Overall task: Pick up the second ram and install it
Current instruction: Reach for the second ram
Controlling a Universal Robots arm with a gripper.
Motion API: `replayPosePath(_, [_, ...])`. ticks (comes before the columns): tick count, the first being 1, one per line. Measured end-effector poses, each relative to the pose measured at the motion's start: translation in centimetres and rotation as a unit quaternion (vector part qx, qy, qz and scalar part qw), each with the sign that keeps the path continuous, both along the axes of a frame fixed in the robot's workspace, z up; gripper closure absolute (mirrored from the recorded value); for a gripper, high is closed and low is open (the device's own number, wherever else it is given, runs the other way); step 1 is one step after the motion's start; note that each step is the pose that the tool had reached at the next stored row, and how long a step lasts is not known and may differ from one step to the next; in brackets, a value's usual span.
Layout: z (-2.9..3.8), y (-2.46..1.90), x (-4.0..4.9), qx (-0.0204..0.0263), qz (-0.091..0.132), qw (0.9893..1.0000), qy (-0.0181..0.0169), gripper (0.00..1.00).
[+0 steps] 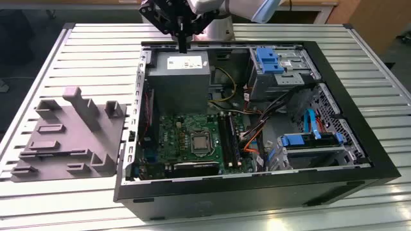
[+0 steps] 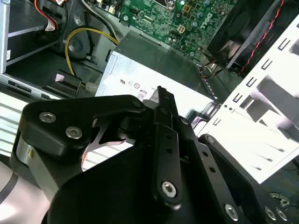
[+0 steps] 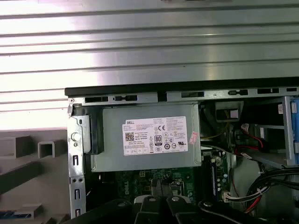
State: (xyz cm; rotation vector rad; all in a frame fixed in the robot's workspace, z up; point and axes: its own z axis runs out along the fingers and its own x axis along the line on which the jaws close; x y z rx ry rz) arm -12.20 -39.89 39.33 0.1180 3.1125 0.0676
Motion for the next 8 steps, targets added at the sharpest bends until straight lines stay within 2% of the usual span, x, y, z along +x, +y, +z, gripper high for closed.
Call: replayPosePath(8, [0.0,0.0,-0.12,0.0,0.0,1.0,0.0,0.89])
